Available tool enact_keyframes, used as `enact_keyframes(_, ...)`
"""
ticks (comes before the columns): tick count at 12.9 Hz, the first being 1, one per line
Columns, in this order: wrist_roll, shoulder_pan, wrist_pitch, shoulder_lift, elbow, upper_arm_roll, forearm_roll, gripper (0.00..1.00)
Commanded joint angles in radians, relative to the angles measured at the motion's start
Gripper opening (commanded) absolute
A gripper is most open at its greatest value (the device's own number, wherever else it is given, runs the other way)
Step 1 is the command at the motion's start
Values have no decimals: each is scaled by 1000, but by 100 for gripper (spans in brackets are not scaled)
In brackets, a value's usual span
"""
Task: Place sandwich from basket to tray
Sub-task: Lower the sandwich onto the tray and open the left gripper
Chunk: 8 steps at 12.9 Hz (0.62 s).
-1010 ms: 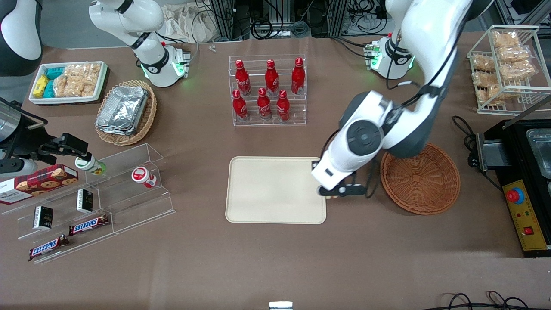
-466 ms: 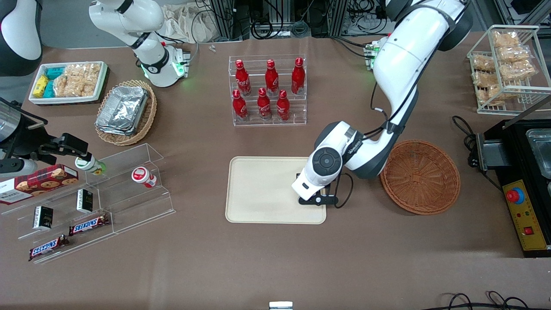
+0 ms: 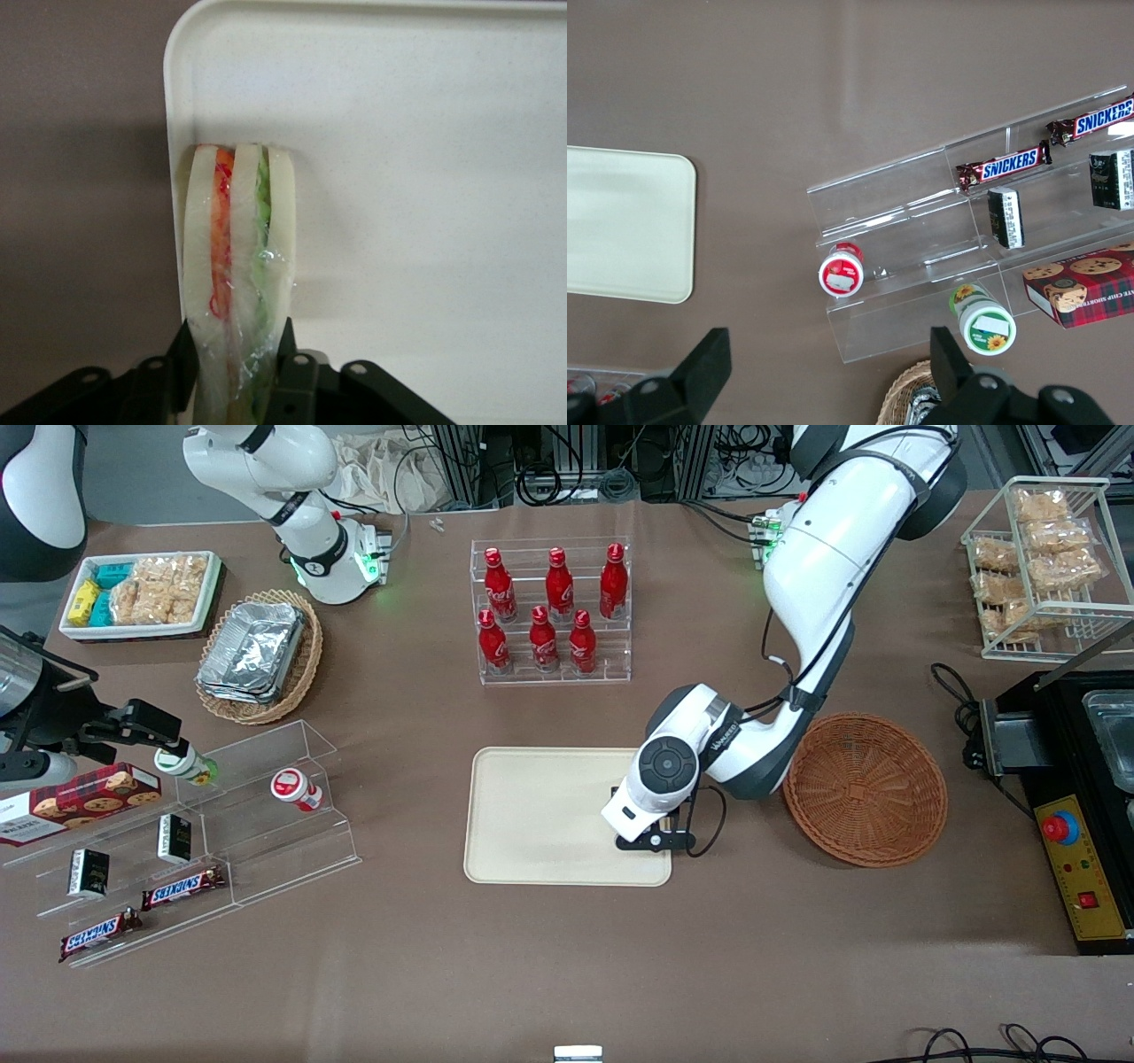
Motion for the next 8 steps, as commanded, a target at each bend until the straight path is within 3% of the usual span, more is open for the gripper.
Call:
enact_keyframes(1,-26,-7,-7,3,36,6,21,100)
enact_keyframes(5,-28,10,-32,-63,35,8,20,100)
enact_keyframes(8,-15,83,-171,-179,33,8,20,100)
